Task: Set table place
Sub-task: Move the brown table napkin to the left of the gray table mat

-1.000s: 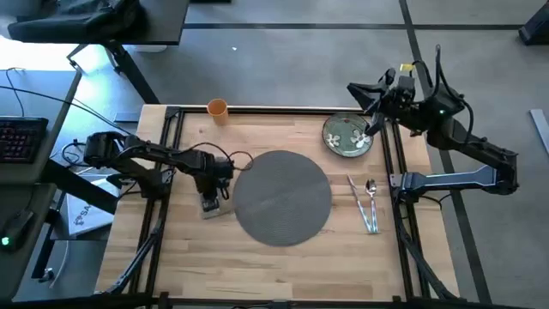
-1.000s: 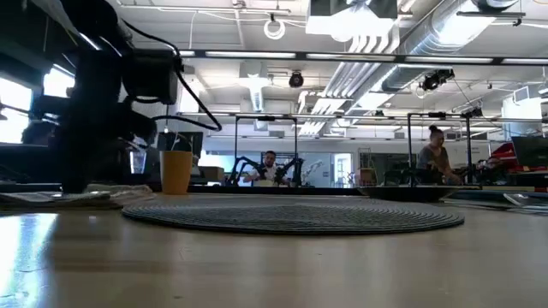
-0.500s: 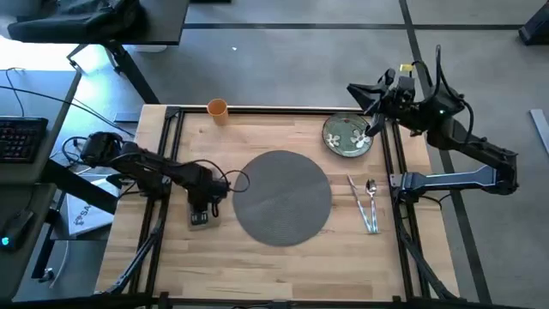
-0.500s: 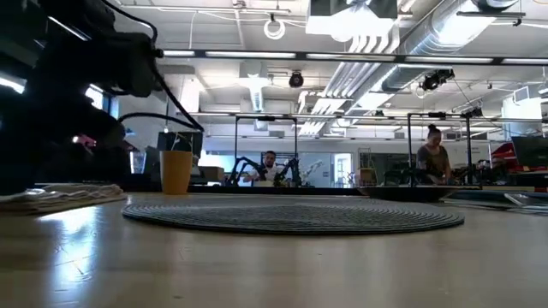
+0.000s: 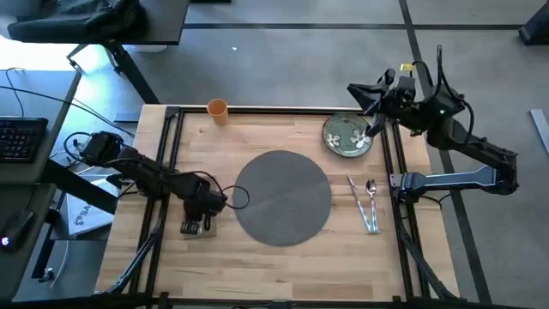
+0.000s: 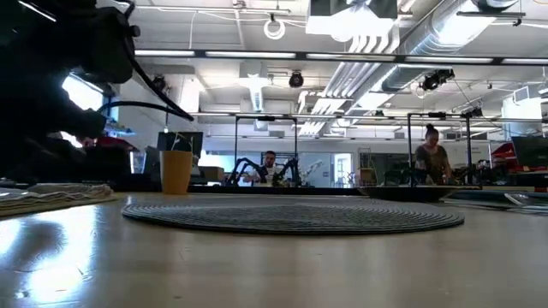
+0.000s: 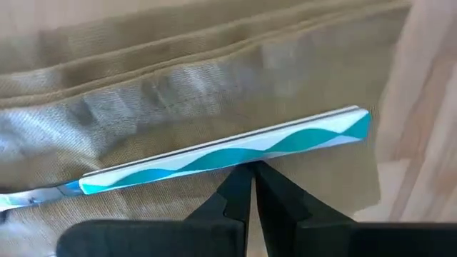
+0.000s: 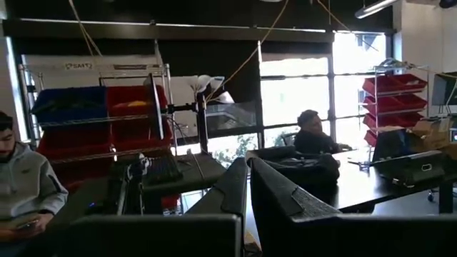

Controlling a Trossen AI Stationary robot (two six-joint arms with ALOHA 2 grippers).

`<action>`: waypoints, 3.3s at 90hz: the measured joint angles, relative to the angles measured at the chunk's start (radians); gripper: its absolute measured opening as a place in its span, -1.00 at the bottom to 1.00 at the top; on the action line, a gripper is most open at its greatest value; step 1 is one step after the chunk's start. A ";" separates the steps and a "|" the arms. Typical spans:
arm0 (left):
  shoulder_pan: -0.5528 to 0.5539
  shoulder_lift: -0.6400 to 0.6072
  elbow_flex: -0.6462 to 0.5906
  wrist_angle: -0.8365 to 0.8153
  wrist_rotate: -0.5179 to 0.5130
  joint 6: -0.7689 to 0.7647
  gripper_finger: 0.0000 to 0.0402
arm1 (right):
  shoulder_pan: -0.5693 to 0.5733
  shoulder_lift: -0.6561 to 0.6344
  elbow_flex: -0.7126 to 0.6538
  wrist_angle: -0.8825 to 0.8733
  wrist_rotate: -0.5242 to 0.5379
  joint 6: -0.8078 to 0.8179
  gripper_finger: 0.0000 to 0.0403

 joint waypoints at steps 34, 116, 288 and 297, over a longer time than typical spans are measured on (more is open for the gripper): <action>0.055 -0.001 0.002 0.027 -0.018 -0.025 -0.98 | 0.003 0.000 0.000 0.007 0.000 -0.006 -1.00; 0.133 -0.040 0.078 0.043 0.038 -0.121 -0.98 | 0.004 0.000 0.000 0.023 0.000 -0.011 -1.00; 0.657 0.036 0.364 -0.373 -0.171 0.134 -0.98 | 0.001 0.000 0.000 0.026 0.000 -0.053 -1.00; 0.649 0.049 0.365 -0.292 -0.180 0.140 -0.98 | 0.001 0.000 0.000 0.026 0.000 -0.053 -1.00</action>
